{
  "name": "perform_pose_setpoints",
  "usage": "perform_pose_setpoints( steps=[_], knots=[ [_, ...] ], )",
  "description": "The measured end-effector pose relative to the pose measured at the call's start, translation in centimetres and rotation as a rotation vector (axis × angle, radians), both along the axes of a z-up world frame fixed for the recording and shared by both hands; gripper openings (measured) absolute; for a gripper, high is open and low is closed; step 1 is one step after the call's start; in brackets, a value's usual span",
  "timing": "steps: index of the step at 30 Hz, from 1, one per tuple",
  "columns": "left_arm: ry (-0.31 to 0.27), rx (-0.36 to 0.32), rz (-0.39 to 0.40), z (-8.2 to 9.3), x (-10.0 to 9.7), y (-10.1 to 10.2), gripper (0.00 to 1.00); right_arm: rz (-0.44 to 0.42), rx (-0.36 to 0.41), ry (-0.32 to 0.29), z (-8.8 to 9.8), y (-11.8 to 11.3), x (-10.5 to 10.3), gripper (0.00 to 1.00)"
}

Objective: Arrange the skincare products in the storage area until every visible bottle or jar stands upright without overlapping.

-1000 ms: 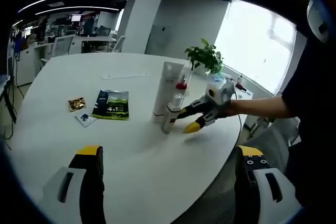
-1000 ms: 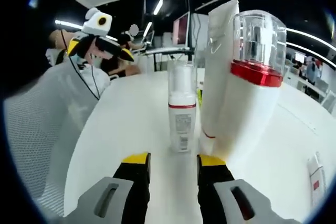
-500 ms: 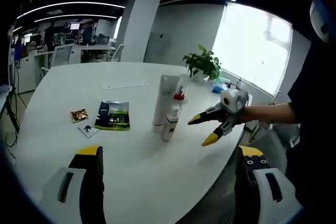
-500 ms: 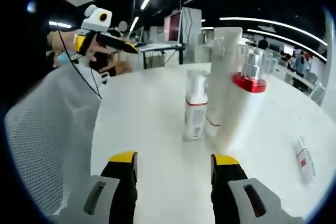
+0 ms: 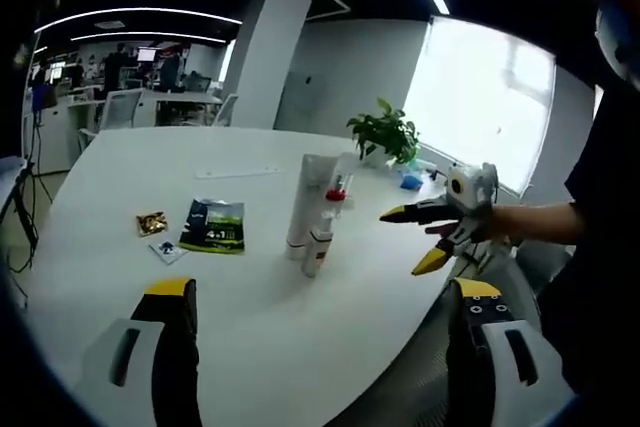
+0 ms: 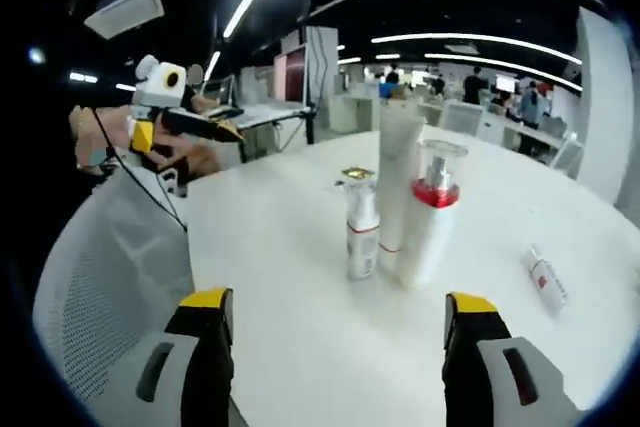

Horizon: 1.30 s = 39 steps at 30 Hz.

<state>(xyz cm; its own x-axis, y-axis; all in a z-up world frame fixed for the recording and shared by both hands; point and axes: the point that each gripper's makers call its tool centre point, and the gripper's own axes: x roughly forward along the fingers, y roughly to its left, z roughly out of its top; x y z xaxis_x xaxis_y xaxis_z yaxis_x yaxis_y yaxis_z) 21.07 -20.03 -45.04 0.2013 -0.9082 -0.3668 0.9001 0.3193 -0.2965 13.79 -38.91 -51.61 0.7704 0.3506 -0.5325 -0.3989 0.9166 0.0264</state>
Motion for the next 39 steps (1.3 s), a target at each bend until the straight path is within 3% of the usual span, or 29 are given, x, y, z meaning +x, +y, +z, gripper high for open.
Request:
perform_pose_setpoints(
  steps=[13, 18, 21, 23, 25, 32, 39],
  knots=[
    [0.005, 0.014, 0.035, -0.2, 0.4, 1.8, 0.97, -0.136, 0.027, 0.017, 1.4, -1.5, -2.7, 0.99],
    [0.008, 0.021, 0.042, -0.4, 0.3, 2.2, 0.97, -0.25, 0.059, -0.001, 2.5, -2.5, -3.5, 0.99],
    [0.009, 0.021, 0.051, -0.4, 0.5, 2.6, 0.97, -0.357, 0.159, -0.018, 3.4, -3.3, -3.8, 0.99],
    [0.011, 0.014, 0.063, -0.3, 0.8, 2.9, 0.97, -0.406, 0.253, -0.08, 4.8, -3.7, -3.6, 0.99],
    [0.01, 0.01, 0.071, -0.2, 0.9, 2.8, 0.97, -0.427, 0.29, -0.111, 5.6, -3.8, -3.6, 0.99],
    [0.004, 0.022, 0.07, -0.4, 1.0, 3.0, 0.97, -0.433, 0.245, -0.106, 5.7, -4.4, -4.5, 0.99],
    [-0.002, 0.023, 0.078, 0.0, 1.1, 3.1, 0.97, -0.448, 0.239, -0.072, 4.5, -4.6, -5.0, 0.99]
  ],
)
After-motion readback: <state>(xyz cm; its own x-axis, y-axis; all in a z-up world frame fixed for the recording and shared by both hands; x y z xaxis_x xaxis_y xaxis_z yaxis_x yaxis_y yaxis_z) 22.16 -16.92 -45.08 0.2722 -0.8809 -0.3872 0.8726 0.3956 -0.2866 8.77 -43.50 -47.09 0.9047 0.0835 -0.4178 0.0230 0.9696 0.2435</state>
